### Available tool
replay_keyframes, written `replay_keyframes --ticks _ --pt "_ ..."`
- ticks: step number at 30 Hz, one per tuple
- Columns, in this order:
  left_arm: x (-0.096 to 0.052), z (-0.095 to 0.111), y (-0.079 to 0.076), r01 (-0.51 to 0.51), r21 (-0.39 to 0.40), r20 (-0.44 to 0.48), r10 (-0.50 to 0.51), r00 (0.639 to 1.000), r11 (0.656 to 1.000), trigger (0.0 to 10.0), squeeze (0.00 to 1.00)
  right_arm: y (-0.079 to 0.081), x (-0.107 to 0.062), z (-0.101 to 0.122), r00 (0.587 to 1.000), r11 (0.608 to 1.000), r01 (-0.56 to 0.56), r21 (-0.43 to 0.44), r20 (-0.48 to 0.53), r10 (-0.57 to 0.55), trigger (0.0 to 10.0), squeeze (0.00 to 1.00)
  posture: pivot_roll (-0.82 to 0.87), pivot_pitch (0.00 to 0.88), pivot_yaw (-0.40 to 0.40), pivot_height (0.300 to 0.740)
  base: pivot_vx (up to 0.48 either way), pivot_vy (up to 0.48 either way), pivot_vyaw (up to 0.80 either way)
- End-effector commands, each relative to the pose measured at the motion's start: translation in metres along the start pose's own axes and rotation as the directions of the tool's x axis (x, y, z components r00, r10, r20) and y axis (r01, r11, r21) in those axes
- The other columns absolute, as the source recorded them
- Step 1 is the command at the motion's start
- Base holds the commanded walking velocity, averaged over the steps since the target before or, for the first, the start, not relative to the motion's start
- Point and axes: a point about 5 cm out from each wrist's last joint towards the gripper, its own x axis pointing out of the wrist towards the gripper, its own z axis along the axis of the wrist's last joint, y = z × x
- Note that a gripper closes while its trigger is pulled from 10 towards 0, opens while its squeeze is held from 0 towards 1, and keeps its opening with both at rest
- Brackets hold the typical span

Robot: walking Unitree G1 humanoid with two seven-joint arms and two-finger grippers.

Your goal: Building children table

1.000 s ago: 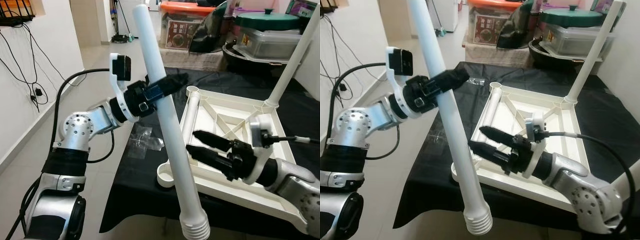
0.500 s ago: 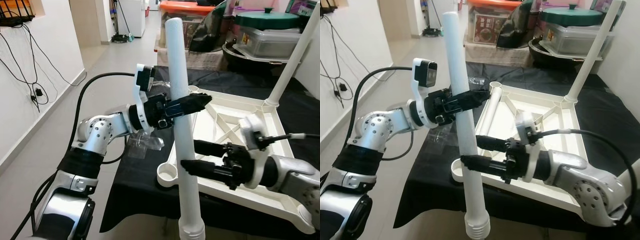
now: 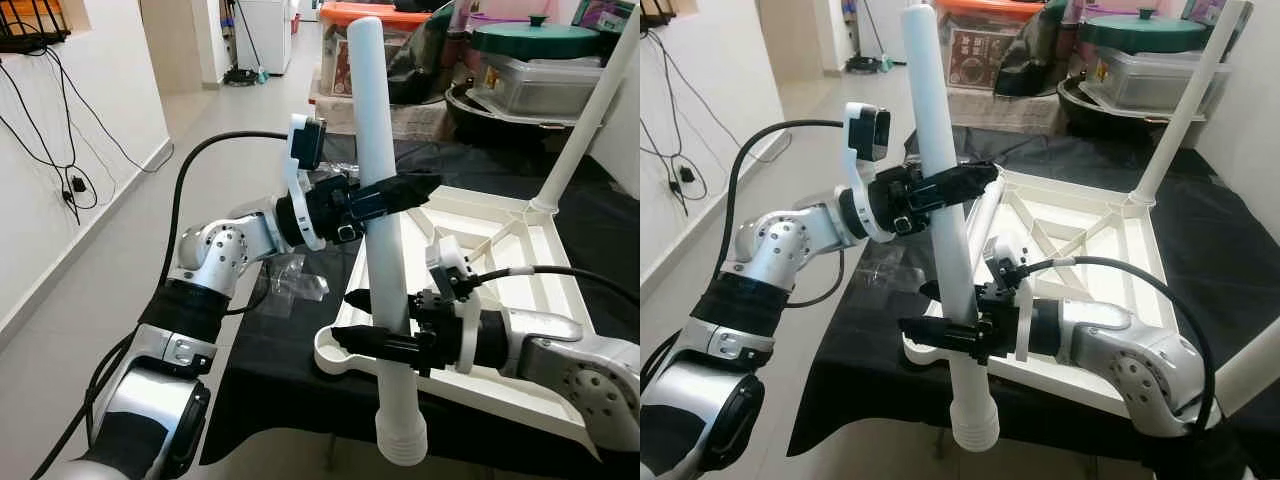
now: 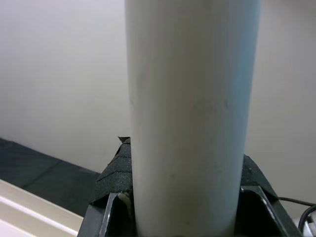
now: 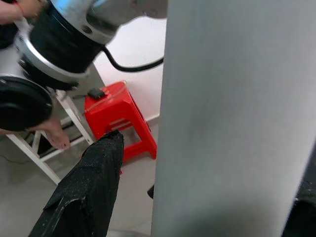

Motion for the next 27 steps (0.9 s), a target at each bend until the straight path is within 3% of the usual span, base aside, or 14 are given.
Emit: replay_keyframes --ticks 1,15,16,19,20,21,22,27 --pt "0.007 0.004 -0.002 0.033 0.023 0.001 -0.033 0.999 0.999 10.0 0.00 0.000 0.004 -0.001 1.000 1.000 -0.003 0.005 -0.013 0.003 10.0 0.00 0.11 0.000 -0.046 0.740 0.000 0.000 0.00" --pt "0.010 0.005 0.003 0.033 0.039 0.021 -0.033 0.999 0.999 10.0 0.00 -0.006 0.011 -0.005 0.998 0.999 0.032 0.010 -0.060 -0.031 10.0 0.00 0.10 0.000 -0.048 0.740 0.000 0.000 0.00" --pt "0.010 0.006 0.004 0.030 0.043 0.028 -0.032 0.999 0.999 10.0 0.00 -0.009 0.012 -0.005 0.997 0.999 0.052 0.011 -0.064 -0.052 8.5 0.00 0.10 0.000 -0.048 0.740 0.000 0.000 0.00" --pt "0.010 0.006 0.004 0.029 0.045 0.032 -0.031 0.999 0.999 10.0 0.00 -0.009 0.012 -0.005 0.996 0.998 0.059 0.012 -0.065 -0.058 8.5 0.00 0.10 0.000 -0.048 0.740 0.000 0.000 0.00" --pt "0.010 0.007 0.005 0.027 0.047 0.036 -0.029 0.999 0.999 10.0 0.00 -0.011 0.013 -0.006 0.995 0.997 0.071 0.014 -0.069 -0.070 1.1 0.00 0.11 0.000 -0.048 0.740 0.000 0.000 0.00" --pt "0.010 0.008 0.005 0.027 0.049 0.038 -0.028 0.999 0.998 10.0 0.00 -0.012 0.014 -0.007 0.994 0.997 0.079 0.015 -0.073 -0.078 1.1 0.00 0.11 0.000 -0.048 0.740 0.000 0.000 0.00" --pt "0.010 0.008 0.006 0.026 0.050 0.040 -0.028 0.999 0.998 10.0 0.00 -0.013 0.014 -0.007 0.994 0.996 0.085 0.015 -0.070 -0.084 0.0 0.00 0.10 0.000 -0.047 0.740 0.000 0.000 0.00" --pt "0.011 0.009 0.007 0.023 0.048 0.048 -0.025 0.999 0.999 10.0 0.00 -0.015 0.017 -0.005 0.993 0.995 0.101 0.014 -0.057 -0.100 0.0 0.00 0.10 0.000 -0.046 0.740 0.000 0.000 0.00"
